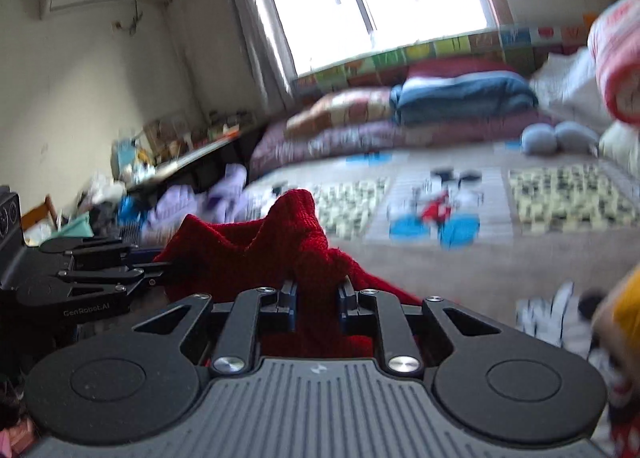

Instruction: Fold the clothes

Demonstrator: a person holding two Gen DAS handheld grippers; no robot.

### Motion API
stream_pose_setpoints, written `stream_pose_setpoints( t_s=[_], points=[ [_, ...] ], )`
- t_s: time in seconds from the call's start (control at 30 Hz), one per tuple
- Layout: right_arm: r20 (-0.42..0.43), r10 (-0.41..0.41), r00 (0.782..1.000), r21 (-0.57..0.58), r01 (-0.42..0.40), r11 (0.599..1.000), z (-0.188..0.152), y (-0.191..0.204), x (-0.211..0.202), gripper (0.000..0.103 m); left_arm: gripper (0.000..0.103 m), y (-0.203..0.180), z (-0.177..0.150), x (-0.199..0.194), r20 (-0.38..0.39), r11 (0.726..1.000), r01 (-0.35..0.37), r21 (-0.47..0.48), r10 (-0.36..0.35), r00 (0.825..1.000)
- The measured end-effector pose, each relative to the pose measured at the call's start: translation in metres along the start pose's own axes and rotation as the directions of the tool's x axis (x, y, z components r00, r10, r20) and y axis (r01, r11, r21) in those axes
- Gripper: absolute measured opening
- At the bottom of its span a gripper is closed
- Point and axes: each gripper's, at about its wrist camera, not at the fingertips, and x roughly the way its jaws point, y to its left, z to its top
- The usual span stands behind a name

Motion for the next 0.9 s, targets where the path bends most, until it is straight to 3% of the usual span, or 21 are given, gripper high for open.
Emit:
stream_pose_setpoints(
  t_s=[0.17, 0.5, 0.7, 0.8, 0.83, 0.9],
  points=[
    [-0.011, -0.001, 1.000, -0.005, 0.001, 1.000, -0.070, 0.029, -0.031, 0.020, 0.021, -0.035, -0.041, -0.040, -0.013, 1.000, 0.001, 0.030, -0.001, 1.000],
    [-0.086, -0.064, 0.994, 0.036, 0.067, 0.997, -0.151, 0.061, -0.072, 0.021, 0.021, -0.089, -0.110, -0.085, -0.099, 0.998, -0.001, 0.060, 0.007, 0.995],
    [-0.189, -0.093, 0.978, 0.037, 0.102, 0.994, -0.193, 0.077, -0.085, 0.029, 0.021, -0.113, -0.152, -0.099, -0.196, 0.998, 0.008, 0.057, 0.004, 0.981],
    [-0.257, -0.089, 0.962, 0.069, 0.111, 0.991, -0.217, 0.085, -0.094, 0.038, 0.021, -0.117, -0.166, -0.107, -0.275, 0.999, 0.051, 0.010, -0.046, 0.960],
    [-0.277, -0.078, 0.958, 0.083, 0.105, 0.991, -0.224, 0.086, -0.098, 0.039, 0.023, -0.113, -0.165, -0.112, -0.274, 0.998, 0.054, -0.028, -0.059, 0.960],
    [-0.311, -0.055, 0.949, 0.109, 0.093, 0.990, -0.236, 0.089, -0.107, 0.045, 0.049, -0.105, -0.163, -0.121, -0.268, 0.992, 0.058, -0.108, -0.085, 0.960]
  ],
)
